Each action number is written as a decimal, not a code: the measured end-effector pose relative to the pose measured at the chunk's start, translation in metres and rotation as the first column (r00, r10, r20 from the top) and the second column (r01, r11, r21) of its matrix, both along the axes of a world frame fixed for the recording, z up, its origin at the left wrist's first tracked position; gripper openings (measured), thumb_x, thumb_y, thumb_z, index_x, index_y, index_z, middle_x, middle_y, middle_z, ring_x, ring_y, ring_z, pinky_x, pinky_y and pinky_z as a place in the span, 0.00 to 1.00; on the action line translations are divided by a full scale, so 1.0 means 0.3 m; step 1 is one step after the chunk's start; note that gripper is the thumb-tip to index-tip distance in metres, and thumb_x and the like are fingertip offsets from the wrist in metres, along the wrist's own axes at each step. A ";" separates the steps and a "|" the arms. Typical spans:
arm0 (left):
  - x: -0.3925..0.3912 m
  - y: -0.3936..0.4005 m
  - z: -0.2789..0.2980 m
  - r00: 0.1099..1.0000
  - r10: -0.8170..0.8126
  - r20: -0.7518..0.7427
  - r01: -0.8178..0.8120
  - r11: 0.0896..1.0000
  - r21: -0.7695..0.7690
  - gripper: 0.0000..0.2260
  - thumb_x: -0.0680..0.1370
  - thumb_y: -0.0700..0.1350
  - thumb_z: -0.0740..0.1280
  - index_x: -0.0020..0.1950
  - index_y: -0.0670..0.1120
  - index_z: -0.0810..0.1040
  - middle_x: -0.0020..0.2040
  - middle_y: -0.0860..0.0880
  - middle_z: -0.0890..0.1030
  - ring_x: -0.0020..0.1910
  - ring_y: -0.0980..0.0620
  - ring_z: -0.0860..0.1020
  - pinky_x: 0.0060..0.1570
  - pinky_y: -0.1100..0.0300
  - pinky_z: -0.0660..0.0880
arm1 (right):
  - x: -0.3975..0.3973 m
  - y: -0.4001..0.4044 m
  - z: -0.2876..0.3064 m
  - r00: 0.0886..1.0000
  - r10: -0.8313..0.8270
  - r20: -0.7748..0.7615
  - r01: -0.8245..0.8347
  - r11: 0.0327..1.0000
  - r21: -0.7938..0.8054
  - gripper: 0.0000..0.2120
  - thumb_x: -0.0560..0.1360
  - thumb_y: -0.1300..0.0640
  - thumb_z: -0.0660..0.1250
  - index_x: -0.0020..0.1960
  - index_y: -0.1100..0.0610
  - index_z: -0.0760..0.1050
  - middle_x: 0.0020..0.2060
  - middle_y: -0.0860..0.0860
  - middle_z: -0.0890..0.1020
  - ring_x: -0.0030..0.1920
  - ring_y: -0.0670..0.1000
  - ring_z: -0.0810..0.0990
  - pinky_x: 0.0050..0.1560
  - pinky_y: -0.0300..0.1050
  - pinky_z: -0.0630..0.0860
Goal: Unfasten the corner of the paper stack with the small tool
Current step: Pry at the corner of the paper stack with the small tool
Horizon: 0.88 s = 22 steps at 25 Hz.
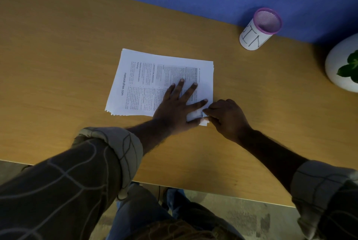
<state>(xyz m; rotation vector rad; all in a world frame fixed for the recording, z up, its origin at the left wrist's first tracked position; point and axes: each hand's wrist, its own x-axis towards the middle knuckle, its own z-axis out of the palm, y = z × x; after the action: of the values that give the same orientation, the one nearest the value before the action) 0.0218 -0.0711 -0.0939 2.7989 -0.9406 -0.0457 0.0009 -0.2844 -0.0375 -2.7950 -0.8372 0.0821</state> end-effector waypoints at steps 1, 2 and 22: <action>0.001 0.000 0.001 1.000 0.002 0.000 -0.002 1.000 0.002 0.30 0.77 0.70 0.53 0.78 0.62 0.62 0.83 0.43 0.54 0.81 0.32 0.50 0.77 0.33 0.53 | -0.003 0.000 -0.002 1.000 -0.015 -0.004 0.015 1.000 0.014 0.10 0.69 0.61 0.76 0.51 0.58 0.83 0.44 0.54 0.86 0.43 0.55 0.83 0.43 0.44 0.70; 0.000 0.000 0.001 1.000 0.004 -0.003 -0.004 1.000 0.003 0.30 0.77 0.70 0.52 0.79 0.62 0.61 0.83 0.43 0.54 0.81 0.32 0.49 0.77 0.33 0.53 | -0.008 0.003 -0.005 0.999 -0.034 -0.008 0.034 0.999 0.029 0.11 0.69 0.61 0.76 0.51 0.58 0.83 0.44 0.54 0.86 0.43 0.55 0.83 0.44 0.44 0.70; 0.001 0.010 -0.011 1.000 -0.012 0.029 0.012 1.000 -0.013 0.34 0.75 0.72 0.56 0.79 0.61 0.62 0.83 0.44 0.53 0.81 0.33 0.49 0.76 0.33 0.53 | -0.041 -0.035 -0.006 0.976 -0.216 -0.008 0.216 0.971 0.101 0.13 0.71 0.61 0.72 0.56 0.57 0.81 0.47 0.55 0.84 0.49 0.56 0.81 0.49 0.48 0.68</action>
<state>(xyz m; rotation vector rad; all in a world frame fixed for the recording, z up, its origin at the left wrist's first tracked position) 0.0220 -0.0682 -0.0973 2.7889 -0.9610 -0.0007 -0.0114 -0.2947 -0.0394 -2.7702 -0.5163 -0.0002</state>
